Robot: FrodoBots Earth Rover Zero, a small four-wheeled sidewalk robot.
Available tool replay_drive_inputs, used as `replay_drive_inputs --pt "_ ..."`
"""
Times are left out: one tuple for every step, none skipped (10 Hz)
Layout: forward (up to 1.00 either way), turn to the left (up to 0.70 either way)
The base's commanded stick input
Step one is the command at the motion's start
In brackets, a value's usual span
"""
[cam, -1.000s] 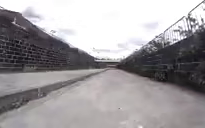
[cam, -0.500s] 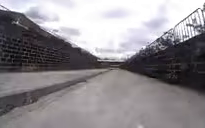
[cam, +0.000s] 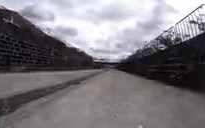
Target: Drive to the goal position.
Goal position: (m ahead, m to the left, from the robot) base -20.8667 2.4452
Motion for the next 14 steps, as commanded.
replay_drive_inputs --pt "0.0 0.0" --pt "0.0 0.0" --pt "0.0 0.0" --pt "0.0 0.0" --pt "0.0 -1.0" --pt "0.0 -1.0" --pt "0.0 -1.0" --pt "0.0 -1.0" --pt "0.0 -1.0" --pt "0.0 -1.0" --pt "0.0 -1.0" --pt "0.0 -1.0" --pt "0.0 -1.0" --pt "0.0 -1.0"
